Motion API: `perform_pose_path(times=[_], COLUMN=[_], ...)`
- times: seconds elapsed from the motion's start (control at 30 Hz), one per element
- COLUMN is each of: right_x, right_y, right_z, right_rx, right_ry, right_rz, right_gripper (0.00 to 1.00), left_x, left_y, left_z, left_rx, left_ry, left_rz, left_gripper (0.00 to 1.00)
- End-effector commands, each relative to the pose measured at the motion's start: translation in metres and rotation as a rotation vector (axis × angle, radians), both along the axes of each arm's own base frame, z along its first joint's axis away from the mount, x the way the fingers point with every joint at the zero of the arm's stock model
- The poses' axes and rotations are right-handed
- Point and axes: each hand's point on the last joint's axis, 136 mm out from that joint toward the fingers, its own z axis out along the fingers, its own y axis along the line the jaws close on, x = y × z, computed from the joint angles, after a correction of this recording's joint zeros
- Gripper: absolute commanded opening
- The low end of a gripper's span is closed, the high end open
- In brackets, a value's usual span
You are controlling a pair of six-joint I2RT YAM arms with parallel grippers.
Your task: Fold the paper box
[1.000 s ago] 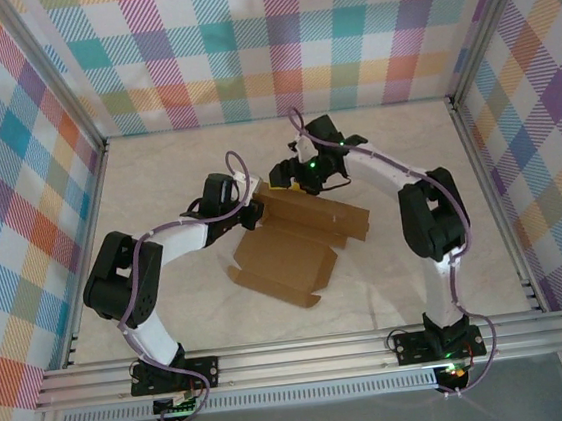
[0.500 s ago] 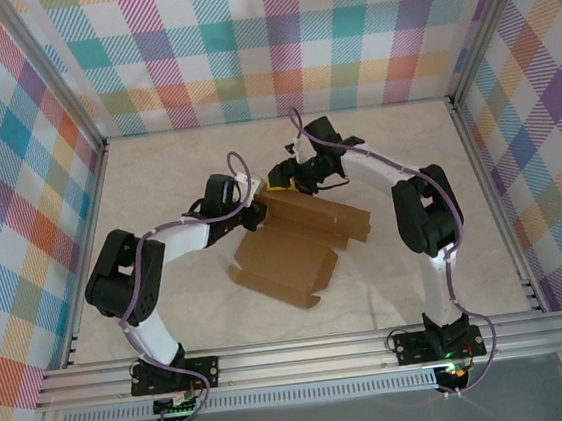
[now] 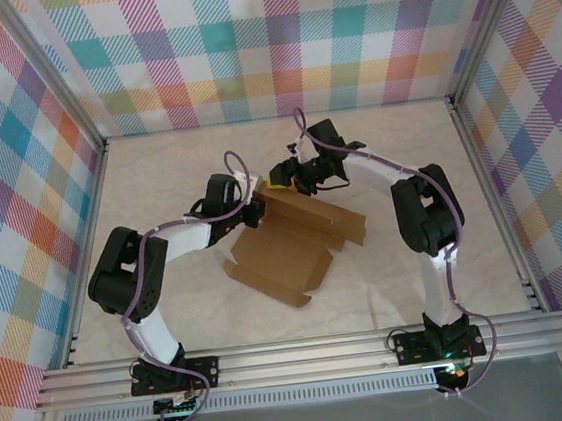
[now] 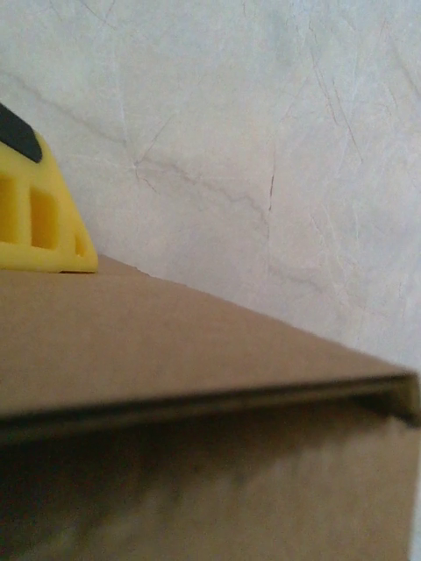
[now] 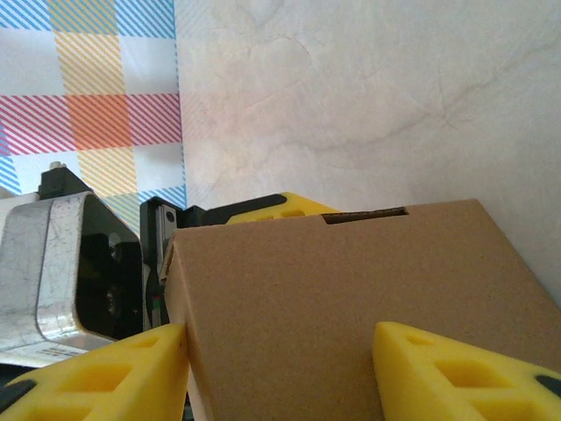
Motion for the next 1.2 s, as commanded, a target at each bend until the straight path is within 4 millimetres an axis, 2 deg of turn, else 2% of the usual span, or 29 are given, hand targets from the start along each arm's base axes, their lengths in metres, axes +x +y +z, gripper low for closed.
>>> perform_pose_path(times=[0.0,0.13,0.3,0.37,0.5,0.67,0.9,1.07,1.17], right_x=[-0.017,-0.022,-0.025,-0.025,-0.019,-0.007,0.0,-0.001,-0.005], right_y=[0.004,0.005,0.005,0.004,-0.004,-0.026,-0.057,-0.078,-0.079], right_z=[-0.009,-0.011,-0.011,-0.01,-0.006,0.013,0.059,0.083,0.09], right_rx=[0.021,0.04,0.056,0.057,0.031,0.025,0.001,-0.048,-0.083], right_ry=[0.092,0.11,0.119,0.116,0.057,-0.049,-0.307,-0.451,-0.504], right_rz=[0.018,0.007,-0.008,-0.011,-0.044,-0.099,-0.141,-0.178,-0.124], right_gripper=[0.55,0.55,0.55,0.55,0.58,0.69,0.85,0.87,0.88], left_x=[0.007,0.009,0.006,0.006,0.001,-0.003,-0.004,-0.001,-0.008], left_y=[-0.002,0.0,-0.004,-0.004,-0.011,-0.012,-0.013,-0.014,-0.023], left_z=[-0.008,-0.007,-0.003,-0.001,0.0,0.002,0.001,0.008,0.008], left_rx=[-0.006,-0.001,-0.012,-0.019,-0.036,-0.03,-0.056,-0.121,-0.128], left_ry=[0.021,0.009,-0.009,-0.02,-0.001,0.025,0.065,0.074,0.086], left_rz=[0.064,0.081,0.062,0.058,0.011,-0.003,0.01,0.029,-0.047], left_gripper=[0.04,0.01,0.13,0.11,0.01,0.0,0.0,0.0,0.0])
